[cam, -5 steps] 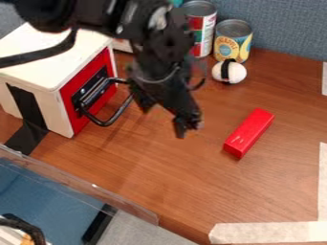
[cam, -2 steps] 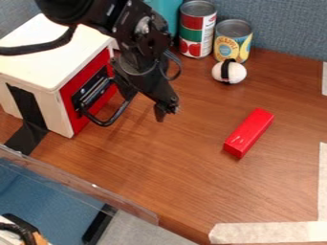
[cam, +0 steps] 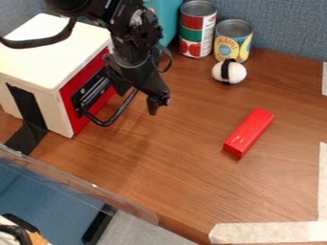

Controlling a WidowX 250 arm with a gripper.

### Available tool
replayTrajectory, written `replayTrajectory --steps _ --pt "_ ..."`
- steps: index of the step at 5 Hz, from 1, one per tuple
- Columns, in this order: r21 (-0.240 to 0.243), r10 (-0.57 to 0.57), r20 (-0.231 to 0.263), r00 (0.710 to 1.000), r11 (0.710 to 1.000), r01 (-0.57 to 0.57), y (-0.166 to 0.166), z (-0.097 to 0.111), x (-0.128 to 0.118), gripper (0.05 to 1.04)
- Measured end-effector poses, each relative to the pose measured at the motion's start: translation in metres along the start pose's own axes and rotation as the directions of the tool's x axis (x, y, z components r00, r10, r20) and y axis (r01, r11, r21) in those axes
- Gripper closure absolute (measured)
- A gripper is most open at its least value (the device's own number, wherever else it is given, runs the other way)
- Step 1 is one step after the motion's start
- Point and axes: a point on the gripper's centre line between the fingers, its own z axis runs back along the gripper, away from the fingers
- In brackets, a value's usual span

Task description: Open the drawer

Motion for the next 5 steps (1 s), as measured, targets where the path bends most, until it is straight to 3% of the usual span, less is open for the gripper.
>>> replayTrajectory --steps 2,3,5 --pt "-0.019 0.011 -0.052 0.999 1.000 -0.012 0.004 -0.019 -0.005 0.133" --pt "-0.023 0.030 -0.073 0.997 0.999 -0.032 0.003 -0.023 -0.008 0.309" --pt "-0.035 0.057 -0.086 0.995 0.998 -0.060 -0.008 -0.022 -0.006 0.851"
